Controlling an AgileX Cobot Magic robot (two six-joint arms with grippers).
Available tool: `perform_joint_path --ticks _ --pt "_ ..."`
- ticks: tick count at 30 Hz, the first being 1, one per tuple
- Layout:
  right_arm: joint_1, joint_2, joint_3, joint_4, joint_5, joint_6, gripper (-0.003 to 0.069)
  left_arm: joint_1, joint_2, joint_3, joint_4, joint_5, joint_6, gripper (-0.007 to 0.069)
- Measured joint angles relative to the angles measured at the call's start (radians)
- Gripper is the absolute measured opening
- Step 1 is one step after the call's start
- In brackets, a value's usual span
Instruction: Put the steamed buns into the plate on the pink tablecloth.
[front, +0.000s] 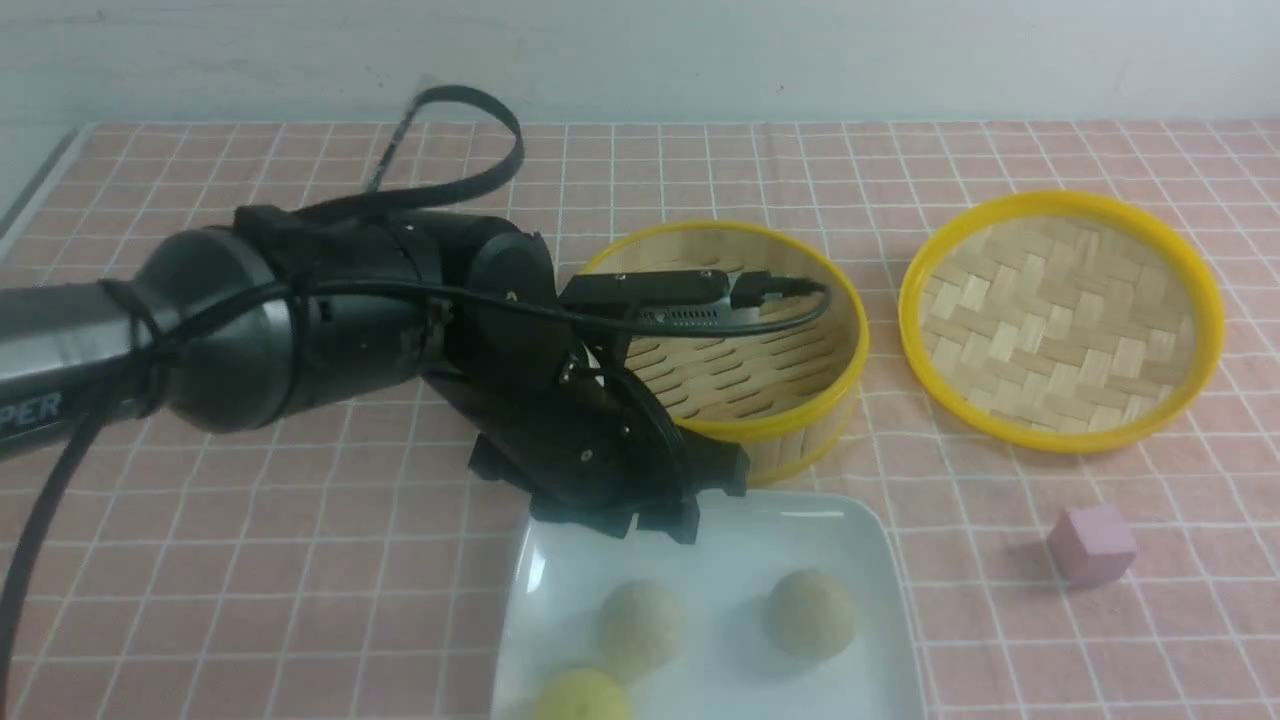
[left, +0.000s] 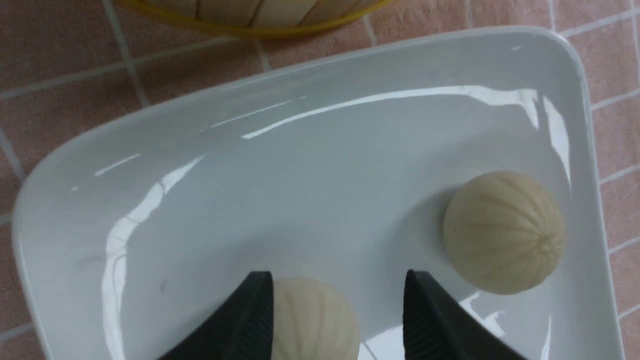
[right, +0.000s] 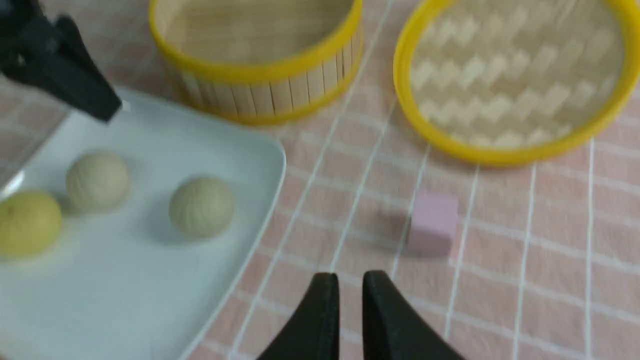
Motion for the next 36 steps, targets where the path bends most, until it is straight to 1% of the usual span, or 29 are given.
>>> perform_joint_path --ticks 1,4,7,10,21,28,31,33,36 --pt "0.000 -0.026 0.042 0.010 -0.082 0.000 0.0059 0.000 -0.001 0.000 0.000 0.002 0.000 0.0373" --pt "0.000 -0.063 0.144 0.029 -0.244 0.000 0.0059 0.000 -0.002 0.000 0.001 0.015 0.000 0.0373" --pt "0.000 -0.071 0.187 0.034 -0.335 0.000 0.0062 0.000 -0.002 0.000 0.003 0.017 0.000 0.0373" --pt "0.000 -0.071 0.190 0.034 -0.358 0.000 0.0061 0.000 -0.002 0.000 0.003 0.017 0.000 0.0373" --pt "0.000 -0.071 0.191 0.036 -0.358 -0.001 0.0074 0.000 -0.002 0.000 0.003 0.025 0.000 0.0373" --pt "-0.006 -0.103 0.215 0.028 -0.358 -0.001 0.0082 0.000 -0.002 0.000 0.006 0.061 0.000 0.0367" --pt "-0.068 -0.164 0.281 -0.006 -0.369 -0.001 0.0086 0.000 -0.002 0.000 0.006 0.066 0.000 0.0322" --pt "-0.126 -0.195 0.340 -0.021 -0.363 -0.001 0.0091 0.000 -0.002 0.000 0.006 0.066 0.000 0.0271" --pt "-0.185 -0.233 0.402 -0.021 -0.345 -0.001 0.0095 0.000 -0.002 0.000 0.011 0.065 0.000 0.0202"
